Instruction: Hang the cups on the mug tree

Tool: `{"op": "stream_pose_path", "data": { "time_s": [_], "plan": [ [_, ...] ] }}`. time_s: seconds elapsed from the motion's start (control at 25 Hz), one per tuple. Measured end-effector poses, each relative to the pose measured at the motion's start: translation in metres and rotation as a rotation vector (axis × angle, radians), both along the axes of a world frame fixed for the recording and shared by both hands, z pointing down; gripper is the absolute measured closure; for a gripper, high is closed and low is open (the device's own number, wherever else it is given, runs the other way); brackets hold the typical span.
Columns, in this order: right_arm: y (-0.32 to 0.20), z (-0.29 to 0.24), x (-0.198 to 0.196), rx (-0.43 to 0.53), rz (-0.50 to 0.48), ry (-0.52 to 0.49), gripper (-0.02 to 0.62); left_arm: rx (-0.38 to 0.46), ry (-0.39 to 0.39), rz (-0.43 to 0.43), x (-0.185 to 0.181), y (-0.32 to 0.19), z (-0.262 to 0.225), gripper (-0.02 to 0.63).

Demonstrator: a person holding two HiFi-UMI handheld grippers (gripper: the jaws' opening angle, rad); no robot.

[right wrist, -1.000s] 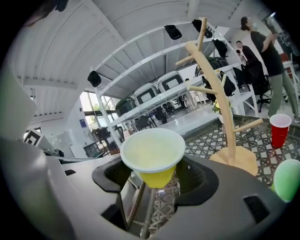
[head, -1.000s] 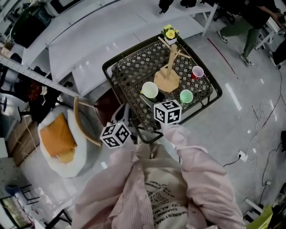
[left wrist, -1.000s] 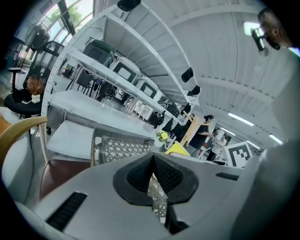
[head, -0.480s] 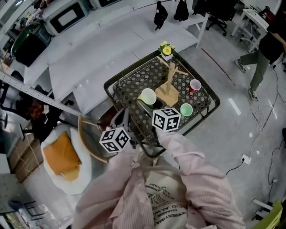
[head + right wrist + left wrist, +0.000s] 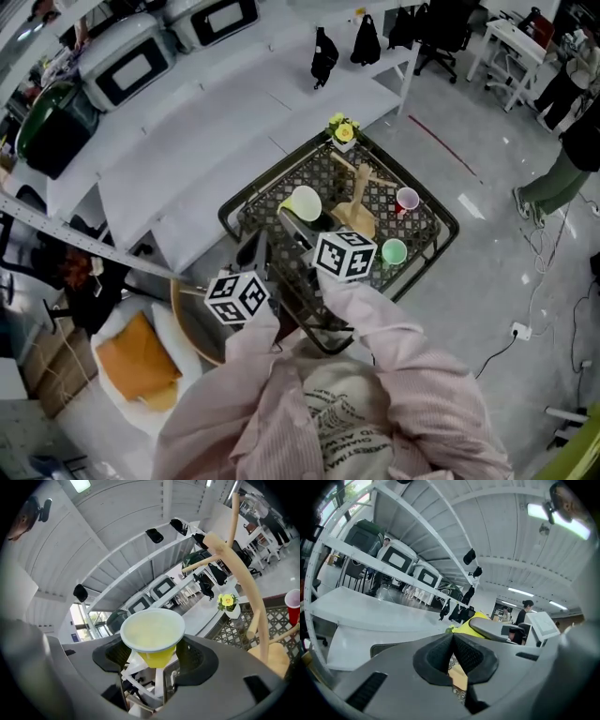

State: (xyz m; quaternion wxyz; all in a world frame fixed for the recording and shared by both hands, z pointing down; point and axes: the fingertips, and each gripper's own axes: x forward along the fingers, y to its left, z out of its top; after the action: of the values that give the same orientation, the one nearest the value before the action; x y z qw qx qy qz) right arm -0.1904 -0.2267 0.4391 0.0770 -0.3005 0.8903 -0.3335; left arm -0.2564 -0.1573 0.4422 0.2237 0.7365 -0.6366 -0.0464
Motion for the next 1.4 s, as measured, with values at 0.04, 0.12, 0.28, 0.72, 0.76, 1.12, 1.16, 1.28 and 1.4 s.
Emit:
{"op": "stream_pose_path", "data": {
  "time_s": [0.04,0.12,0.28,0.72,0.76,1.12,1.16,1.28,1.4],
  "plan": [
    [-0.004,-0.003,-0.001,-0.003,0.010,-0.009,0.308,0.006,-0.003,0.009,-0.001,-0.004,-0.003,0.607],
    [-0.013,-0.008,-0.002,-0.012,0.031,-0.032,0.308,0.017,-0.012,0.025,-0.004,-0.010,-0.009,0.607],
    [-0.027,-0.017,-0.003,-0.030,0.066,-0.079,0.308,0.031,-0.014,0.054,-0.006,-0.022,-0.018,0.607],
    [-0.063,-0.035,0.012,-0.088,0.162,-0.215,0.308,0.048,-0.007,0.106,0.003,-0.037,-0.025,0.607],
    [-0.067,-0.039,0.014,-0.094,0.176,-0.238,0.308,0.049,-0.007,0.109,0.003,-0.039,-0.026,0.607],
    [-0.085,-0.048,0.023,-0.133,0.242,-0.362,0.308,0.047,-0.017,0.136,0.007,-0.048,-0.028,0.607],
    [-0.087,-0.048,0.025,-0.142,0.255,-0.382,0.308,0.047,-0.018,0.137,0.007,-0.049,-0.028,0.607],
    [-0.092,-0.048,0.031,-0.173,0.291,-0.453,0.308,0.042,-0.018,0.138,0.008,-0.049,-0.026,0.607],
    [-0.097,-0.048,0.041,-0.201,0.339,-0.528,0.308,0.036,-0.017,0.140,0.008,-0.048,-0.023,0.607]
  ]
}}
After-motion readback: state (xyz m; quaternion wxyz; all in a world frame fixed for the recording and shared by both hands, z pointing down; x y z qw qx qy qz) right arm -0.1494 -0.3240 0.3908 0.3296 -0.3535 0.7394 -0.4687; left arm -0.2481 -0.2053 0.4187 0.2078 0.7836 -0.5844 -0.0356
